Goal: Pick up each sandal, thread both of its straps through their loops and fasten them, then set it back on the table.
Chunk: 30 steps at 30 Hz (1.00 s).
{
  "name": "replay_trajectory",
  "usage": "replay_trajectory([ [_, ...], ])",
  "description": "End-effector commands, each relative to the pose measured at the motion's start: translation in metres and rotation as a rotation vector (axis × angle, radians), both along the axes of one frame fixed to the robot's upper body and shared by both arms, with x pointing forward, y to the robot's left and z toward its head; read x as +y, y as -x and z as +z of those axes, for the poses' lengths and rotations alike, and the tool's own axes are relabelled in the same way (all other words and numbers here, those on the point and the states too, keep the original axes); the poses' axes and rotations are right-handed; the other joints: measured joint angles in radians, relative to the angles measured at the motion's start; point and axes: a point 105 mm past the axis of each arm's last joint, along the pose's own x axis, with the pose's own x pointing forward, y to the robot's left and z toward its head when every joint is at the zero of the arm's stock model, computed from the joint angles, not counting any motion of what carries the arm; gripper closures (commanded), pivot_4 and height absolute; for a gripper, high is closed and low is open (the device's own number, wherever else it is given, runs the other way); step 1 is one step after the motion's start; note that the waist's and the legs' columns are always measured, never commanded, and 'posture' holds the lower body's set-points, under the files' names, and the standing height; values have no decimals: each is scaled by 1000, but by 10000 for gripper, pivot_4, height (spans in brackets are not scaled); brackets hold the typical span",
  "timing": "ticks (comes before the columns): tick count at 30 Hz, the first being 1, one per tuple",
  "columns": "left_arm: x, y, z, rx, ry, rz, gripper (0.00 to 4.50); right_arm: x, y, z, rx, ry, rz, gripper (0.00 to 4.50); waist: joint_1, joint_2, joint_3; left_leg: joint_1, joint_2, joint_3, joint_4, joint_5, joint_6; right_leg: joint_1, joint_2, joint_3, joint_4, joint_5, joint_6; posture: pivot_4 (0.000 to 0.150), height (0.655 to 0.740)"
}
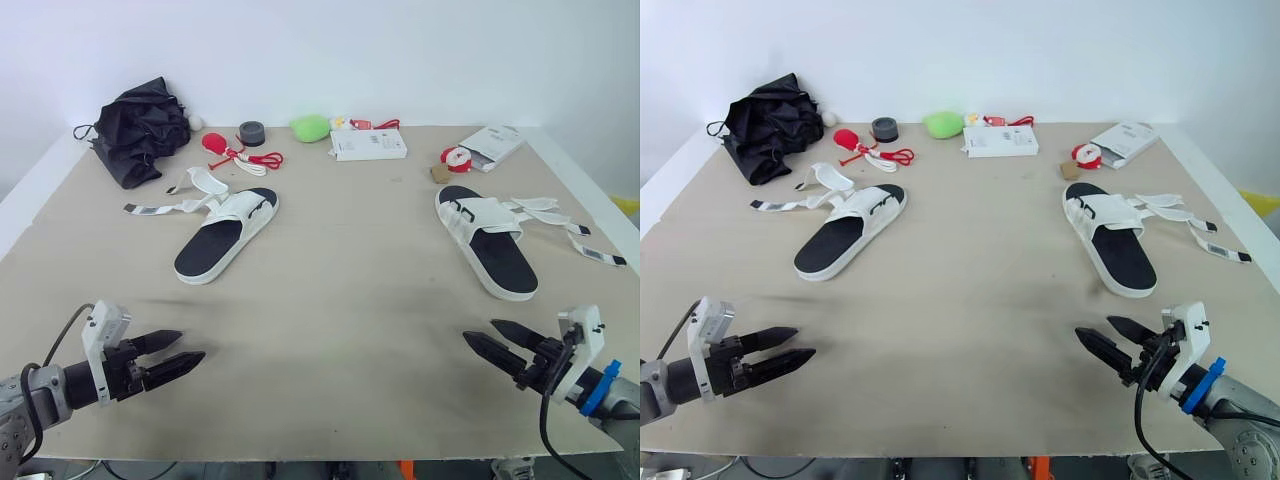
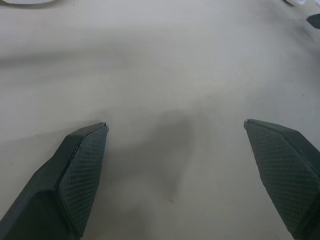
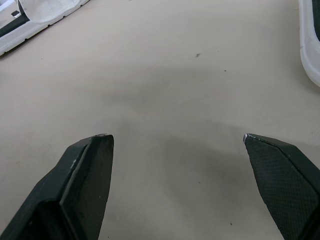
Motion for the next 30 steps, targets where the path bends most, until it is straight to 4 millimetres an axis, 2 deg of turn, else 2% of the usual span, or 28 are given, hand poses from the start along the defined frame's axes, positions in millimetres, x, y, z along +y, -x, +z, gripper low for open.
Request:
replay_trajectory([
  [1,-4,-4,12,-51,5,-16,0,3,-2,13,-52,5,22,364,0,0,0,0,0,0,0,0,0,0,0,0,0,0,0,1500,7400],
  [9,-20,-3,20,-59,17,-137,0,6,-4,18,-66,-18,28,364,0,0,0,0,0,0,0,0,0,0,0,1,0,0,0,1500,7400],
  [13,-34,-3,32,-42,59,-243,0,9,-4,26,-74,-51,41,364,0,-1,0,0,0,0,0,0,0,0,0,0,0,0,0,1500,7400],
  [16,-47,-5,51,-93,112,-316,0,11,-7,35,-96,-54,46,364,0,0,0,0,0,0,0,0,0,0,1,1,0,1,1,1500,7400],
  [20,-67,-22,75,-253,112,-353,0,9,-35,57,-188,-81,-37,364,-2,0,1,0,0,2,1,0,0,0,1,3,1,2,3,1500,7400],
  [23,-78,-26,83,-308,102,-397,0,11,-56,65,-227,-42,-82,364,-5,-1,1,1,0,4,2,1,1,1,3,7,1,3,4,1500,7400],
  [25,-83,-28,83,-339,79,-416,0,2,-74,61,-231,23,-154,364,-6,-2,0,2,0,7,1,0,1,0,4,10,1,4,5,1500,7400],
  [28,-89,-46,83,-424,41,-381,0,-22,-105,53,-212,84,-309,364,-6,-2,1,2,0,10,1,0,2,-1,4,13,1,4,5,1500,7400],
  [30,-94,-56,79,-445,7,-369,0,-26,-117,46,-195,89,-345,364,-5,-2,1,0,-2,12,2,0,3,-3,6,16,1,6,6,1500,7400],
])
